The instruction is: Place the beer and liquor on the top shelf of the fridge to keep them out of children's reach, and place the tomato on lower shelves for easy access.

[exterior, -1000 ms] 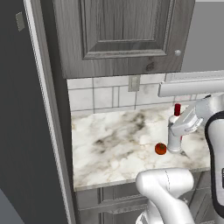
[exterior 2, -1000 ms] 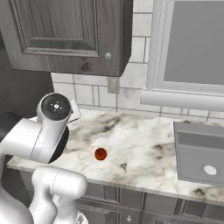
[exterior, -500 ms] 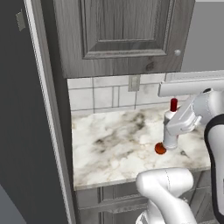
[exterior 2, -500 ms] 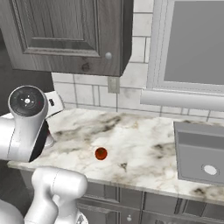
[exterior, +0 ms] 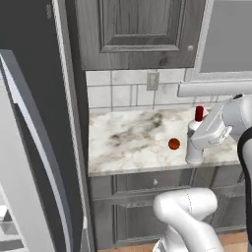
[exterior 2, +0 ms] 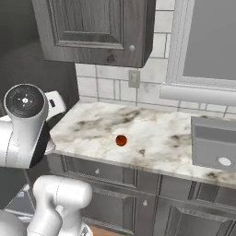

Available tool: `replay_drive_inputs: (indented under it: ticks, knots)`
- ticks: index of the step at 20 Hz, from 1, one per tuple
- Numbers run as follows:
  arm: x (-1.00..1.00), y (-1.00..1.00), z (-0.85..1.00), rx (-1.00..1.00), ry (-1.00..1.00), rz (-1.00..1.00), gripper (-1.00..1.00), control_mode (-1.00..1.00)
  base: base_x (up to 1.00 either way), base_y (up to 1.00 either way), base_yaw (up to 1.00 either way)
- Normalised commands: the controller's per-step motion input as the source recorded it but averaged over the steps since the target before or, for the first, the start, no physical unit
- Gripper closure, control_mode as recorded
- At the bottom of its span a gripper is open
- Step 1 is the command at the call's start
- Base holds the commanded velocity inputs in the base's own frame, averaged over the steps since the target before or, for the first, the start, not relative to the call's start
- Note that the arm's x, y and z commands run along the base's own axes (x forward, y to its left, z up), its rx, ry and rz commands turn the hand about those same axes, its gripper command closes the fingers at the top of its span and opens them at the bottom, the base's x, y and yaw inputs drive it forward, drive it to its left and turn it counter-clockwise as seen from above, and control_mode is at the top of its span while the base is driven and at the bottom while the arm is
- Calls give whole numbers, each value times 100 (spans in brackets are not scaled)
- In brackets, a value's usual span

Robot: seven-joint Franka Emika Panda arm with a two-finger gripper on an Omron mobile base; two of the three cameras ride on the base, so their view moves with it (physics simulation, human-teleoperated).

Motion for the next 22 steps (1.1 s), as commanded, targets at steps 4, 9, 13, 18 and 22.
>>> replay_drive_inputs:
  ticks: [4,9,13,18,22]
  knots:
    - [0,0,0,0,0,0,100,100,-58,0,46]
    - [0,0,0,0,0,0,100,100,-65,0,59]
    - [0,0,0,0,0,0,100,100,-65,1,67]
    - [0,0,0,0,0,0,100,100,-61,17,67]
    - [0,0,0,0,0,0,100,100,-43,47,49]
